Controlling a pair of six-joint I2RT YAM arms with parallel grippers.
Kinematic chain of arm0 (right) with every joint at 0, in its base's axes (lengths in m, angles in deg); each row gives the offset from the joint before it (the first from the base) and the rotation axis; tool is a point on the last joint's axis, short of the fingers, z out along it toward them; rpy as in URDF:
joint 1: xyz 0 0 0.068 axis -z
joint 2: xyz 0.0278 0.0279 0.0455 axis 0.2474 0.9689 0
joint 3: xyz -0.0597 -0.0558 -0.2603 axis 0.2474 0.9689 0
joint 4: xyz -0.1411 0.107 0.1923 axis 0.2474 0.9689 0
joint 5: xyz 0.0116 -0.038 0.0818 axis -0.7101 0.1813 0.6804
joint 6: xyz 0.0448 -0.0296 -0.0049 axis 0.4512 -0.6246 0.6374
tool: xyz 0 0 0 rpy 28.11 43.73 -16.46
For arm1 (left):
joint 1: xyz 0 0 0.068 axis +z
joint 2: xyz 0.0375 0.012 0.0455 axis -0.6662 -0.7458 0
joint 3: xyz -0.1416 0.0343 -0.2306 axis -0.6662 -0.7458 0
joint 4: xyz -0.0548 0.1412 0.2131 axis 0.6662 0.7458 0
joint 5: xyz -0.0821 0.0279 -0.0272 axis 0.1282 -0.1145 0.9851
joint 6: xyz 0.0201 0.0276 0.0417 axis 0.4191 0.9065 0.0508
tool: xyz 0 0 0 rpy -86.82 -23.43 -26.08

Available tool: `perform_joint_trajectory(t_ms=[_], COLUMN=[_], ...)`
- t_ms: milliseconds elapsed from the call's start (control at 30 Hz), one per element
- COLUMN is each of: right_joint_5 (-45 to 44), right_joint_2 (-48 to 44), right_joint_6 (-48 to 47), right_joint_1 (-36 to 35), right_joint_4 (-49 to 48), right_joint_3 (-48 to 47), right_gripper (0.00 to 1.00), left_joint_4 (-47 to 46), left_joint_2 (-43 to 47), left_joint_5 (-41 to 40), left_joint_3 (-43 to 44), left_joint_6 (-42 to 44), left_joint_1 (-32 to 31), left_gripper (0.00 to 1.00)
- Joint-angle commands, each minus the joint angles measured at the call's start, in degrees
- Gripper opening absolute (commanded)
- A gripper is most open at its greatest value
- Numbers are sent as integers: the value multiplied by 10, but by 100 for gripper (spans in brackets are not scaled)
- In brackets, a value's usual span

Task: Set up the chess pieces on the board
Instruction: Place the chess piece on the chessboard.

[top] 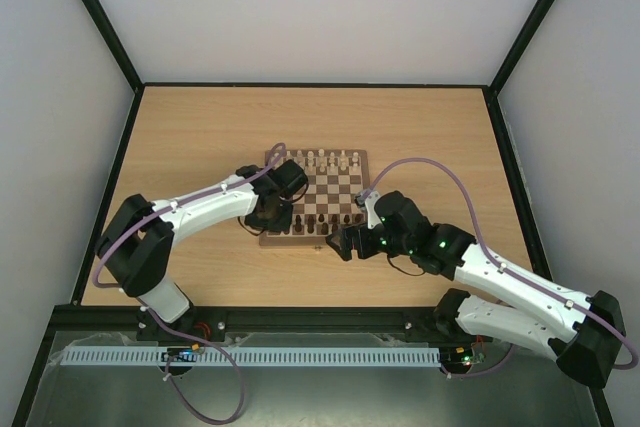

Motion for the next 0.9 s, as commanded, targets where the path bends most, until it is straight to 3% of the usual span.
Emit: perform_joint_trajectory(t_ms=[0,367,600,867], right_joint_5=[6,9,15,14], right_joint_2=[5,9,14,20], right_joint_6=[-7,-8,-9,-9], right_joint_1=[1,1,0,0], right_joint_4=[-3,-4,-5,-6], right_joint_3=[6,5,5,5], right_gripper=[99,98,99,99], left_joint_4=[-3,-2,4,49], left_joint_2=[-14,-19,-11,26], left_joint_5=[1,5,3,-20], left_joint_3=[-5,-7,3,46], left_joint_6=[7,10,11,8], left_joint_1=[3,3,2,3], left_gripper=[10,15,30,34])
